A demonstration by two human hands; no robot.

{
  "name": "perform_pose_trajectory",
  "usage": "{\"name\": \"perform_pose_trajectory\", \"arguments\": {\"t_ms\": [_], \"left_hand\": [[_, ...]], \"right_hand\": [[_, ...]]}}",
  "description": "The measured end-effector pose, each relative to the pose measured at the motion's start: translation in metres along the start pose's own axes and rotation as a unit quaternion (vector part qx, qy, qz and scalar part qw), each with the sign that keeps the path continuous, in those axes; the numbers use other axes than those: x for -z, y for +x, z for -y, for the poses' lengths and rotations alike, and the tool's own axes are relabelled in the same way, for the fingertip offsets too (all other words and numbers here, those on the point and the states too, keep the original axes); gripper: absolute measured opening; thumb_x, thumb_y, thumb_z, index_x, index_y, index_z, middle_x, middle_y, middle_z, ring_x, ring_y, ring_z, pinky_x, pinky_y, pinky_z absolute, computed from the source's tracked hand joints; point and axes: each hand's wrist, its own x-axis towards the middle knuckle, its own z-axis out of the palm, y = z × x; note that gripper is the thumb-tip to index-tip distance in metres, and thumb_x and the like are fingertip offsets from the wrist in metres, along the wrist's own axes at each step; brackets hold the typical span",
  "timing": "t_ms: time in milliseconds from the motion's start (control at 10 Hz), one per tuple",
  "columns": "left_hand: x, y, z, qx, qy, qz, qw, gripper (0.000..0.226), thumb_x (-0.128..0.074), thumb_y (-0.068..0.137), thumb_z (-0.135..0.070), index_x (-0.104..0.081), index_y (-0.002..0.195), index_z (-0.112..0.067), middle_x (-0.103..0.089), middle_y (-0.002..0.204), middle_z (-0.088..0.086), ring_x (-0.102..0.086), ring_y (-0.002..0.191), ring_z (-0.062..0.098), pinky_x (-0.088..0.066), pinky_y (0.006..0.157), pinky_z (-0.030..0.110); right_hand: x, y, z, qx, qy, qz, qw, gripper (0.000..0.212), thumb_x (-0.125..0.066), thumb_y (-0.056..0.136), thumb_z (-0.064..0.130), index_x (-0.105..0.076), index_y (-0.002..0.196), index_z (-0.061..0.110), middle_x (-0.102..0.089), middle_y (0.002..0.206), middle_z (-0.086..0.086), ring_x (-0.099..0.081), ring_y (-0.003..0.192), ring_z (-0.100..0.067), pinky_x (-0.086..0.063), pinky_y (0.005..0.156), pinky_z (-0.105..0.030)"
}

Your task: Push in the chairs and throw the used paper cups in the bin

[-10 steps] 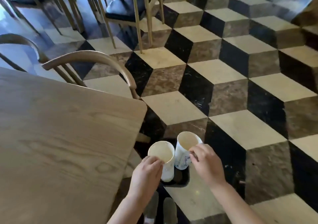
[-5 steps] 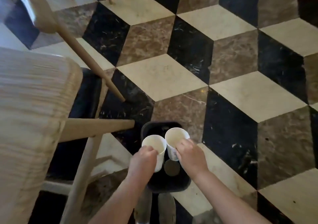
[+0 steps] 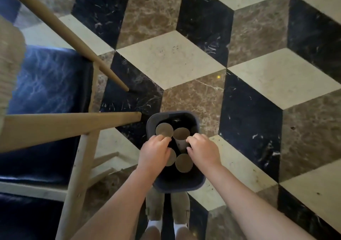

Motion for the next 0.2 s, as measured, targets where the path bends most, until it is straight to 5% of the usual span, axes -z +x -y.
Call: {"name": "perform_pose_trajectory", "arguments": {"t_ms": [200], "left_hand": [[0.087,-0.016,-0.062,-0.03,0.031,0.025,0.999,0.031,-0.057,0.088,-0.025,-0.058,0.118,-0.016,-0.064,0.11,0.002,-0.055,0.102,0.022,-0.046,0.079,0.033]], "right_hand": [[0.1,-0.044,0.019,-0.018,0.002,-0.01,1.0,0.019,-0.052,0.09,0.023,-0.059,0.107,0.017,-0.059,0.107,-0.004,-0.051,0.103,-0.025,-0.048,0.076,-0.037]]}}
